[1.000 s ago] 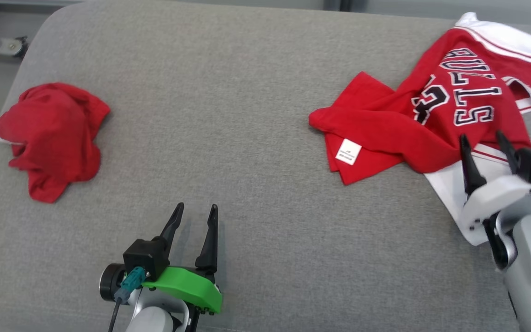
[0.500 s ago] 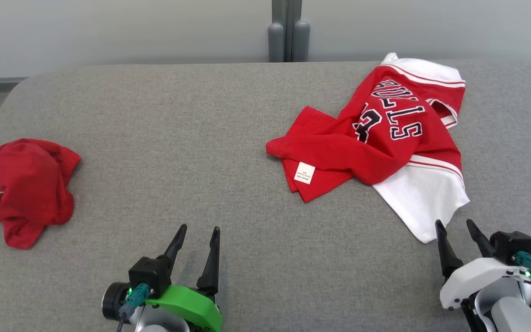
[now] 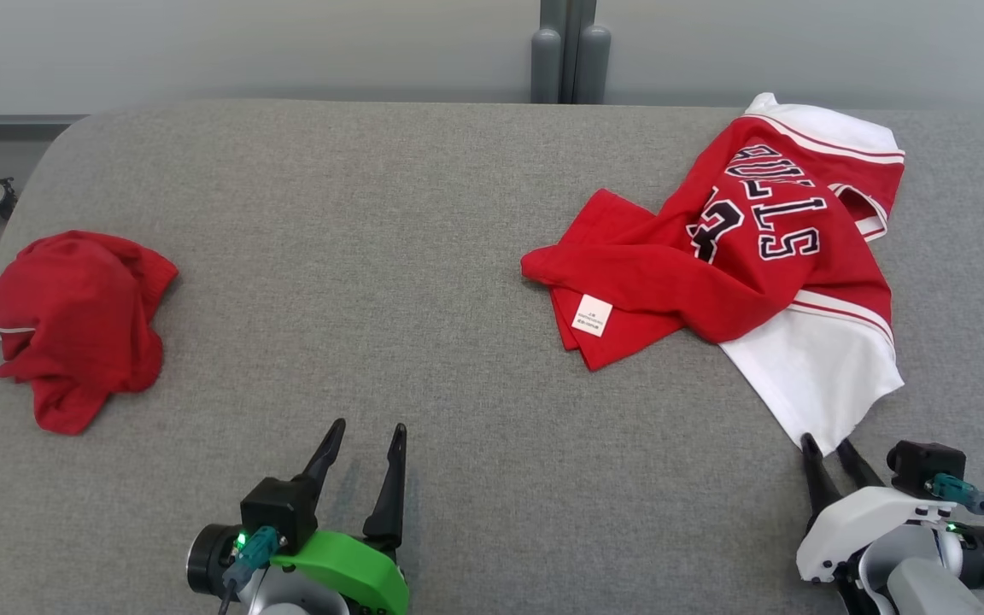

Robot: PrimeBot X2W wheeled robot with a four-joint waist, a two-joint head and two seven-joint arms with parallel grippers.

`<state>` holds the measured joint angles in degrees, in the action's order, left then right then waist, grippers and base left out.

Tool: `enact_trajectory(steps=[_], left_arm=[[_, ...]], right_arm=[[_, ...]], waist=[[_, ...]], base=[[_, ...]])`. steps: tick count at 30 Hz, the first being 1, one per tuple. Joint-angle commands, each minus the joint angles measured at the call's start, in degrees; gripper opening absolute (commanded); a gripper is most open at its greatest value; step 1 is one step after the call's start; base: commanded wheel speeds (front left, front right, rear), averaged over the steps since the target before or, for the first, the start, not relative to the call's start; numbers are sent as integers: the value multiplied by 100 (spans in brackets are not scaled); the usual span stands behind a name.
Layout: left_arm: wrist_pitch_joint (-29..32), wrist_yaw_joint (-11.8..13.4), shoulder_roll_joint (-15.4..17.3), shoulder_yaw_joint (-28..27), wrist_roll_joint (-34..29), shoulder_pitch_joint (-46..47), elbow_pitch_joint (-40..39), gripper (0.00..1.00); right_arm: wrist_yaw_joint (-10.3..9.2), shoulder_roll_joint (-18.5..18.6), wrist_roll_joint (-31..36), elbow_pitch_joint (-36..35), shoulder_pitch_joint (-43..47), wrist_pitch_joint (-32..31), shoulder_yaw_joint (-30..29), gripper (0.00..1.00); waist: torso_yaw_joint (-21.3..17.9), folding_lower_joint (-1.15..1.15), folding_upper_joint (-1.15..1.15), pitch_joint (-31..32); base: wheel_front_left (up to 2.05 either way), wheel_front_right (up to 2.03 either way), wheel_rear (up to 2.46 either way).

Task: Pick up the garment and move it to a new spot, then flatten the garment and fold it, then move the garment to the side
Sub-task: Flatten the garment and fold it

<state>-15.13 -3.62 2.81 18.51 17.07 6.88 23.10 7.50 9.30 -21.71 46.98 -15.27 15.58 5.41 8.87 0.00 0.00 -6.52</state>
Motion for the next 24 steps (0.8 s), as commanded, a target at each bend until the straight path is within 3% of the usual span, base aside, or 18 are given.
enact_trajectory(steps=[1, 22, 23, 24], left_arm=[[-2, -42, 18, -28, -42, 45, 15, 100], [-2, -20, 19, 85, 82, 229, -38, 100], [-2, -6, 19, 100, 100, 265, -20, 100], [-2, 6, 19, 121, 96, 311, 9, 100]], right_arm=[[-2, -39, -84, 185, 71, -78, 115, 0], [-12, 1257, -927, 256, 683, -70, 390, 0], [-12, 1318, -977, 260, 645, -66, 354, 11], [-11, 1361, -1015, 252, 600, -56, 334, 49]], waist=[[-19, 0, 0, 5], [-960, 0, 0, 48], [-1008, 0, 0, 17], [-1056, 0, 0, -14]], base=[[0, 0, 0], [0, 0, 0], [0, 0, 0], [0, 0, 0]])
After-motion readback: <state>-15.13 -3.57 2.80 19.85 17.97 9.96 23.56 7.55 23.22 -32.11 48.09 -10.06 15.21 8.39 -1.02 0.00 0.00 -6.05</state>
